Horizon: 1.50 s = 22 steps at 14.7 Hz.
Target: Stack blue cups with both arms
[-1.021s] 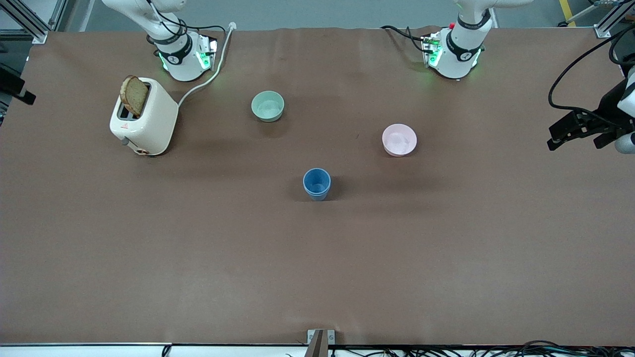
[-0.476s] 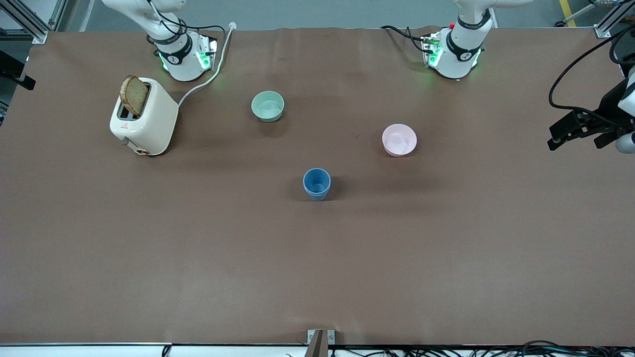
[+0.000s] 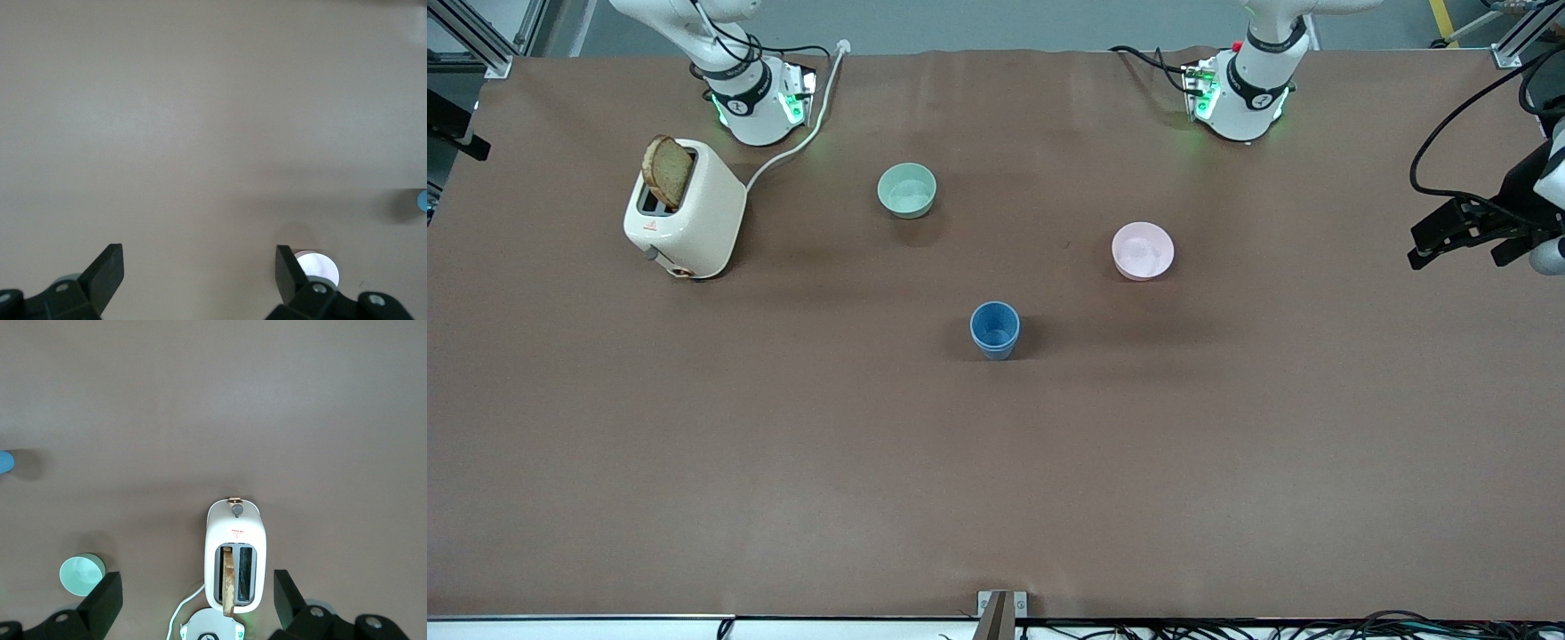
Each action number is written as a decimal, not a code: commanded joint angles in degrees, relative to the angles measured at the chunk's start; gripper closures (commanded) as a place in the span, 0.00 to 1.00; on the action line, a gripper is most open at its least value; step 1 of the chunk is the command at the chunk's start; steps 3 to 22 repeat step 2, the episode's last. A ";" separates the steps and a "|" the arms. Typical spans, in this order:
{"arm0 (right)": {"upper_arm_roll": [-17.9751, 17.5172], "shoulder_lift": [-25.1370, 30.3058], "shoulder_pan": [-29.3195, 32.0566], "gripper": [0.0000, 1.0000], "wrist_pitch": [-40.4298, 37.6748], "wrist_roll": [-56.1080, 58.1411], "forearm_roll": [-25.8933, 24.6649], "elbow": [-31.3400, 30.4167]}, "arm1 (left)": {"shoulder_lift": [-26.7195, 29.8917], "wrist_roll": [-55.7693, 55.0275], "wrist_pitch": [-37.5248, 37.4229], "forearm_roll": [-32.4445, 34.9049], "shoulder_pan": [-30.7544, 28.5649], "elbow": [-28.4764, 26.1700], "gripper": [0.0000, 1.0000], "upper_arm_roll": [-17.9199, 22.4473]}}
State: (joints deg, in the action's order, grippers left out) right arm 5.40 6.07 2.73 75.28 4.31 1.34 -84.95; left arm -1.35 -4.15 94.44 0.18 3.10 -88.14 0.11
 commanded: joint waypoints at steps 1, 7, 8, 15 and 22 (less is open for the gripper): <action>-0.22 0.79 -2.28 0.00 0.57 0.35 -3.61 -1.09 | 0.74 0.72 -1.28 -0.27 0.24 0.51 0.00 -0.02; -0.22 0.78 -2.55 0.00 0.65 0.18 -3.80 -1.18 | 0.74 0.72 -1.28 -0.27 0.24 0.51 0.00 -0.02; -0.22 0.78 -2.55 0.00 0.65 0.18 -3.80 -1.18 | 0.74 0.72 -1.28 -0.27 0.24 0.51 0.00 -0.02; -0.22 0.78 -2.55 0.00 0.65 0.18 -3.80 -1.18 | 0.74 0.72 -1.28 -0.27 0.24 0.51 0.00 -0.02; -0.22 0.78 -2.55 0.00 0.65 0.18 -3.80 -1.18 | 0.74 0.72 -1.28 -0.27 0.24 0.51 0.00 -0.02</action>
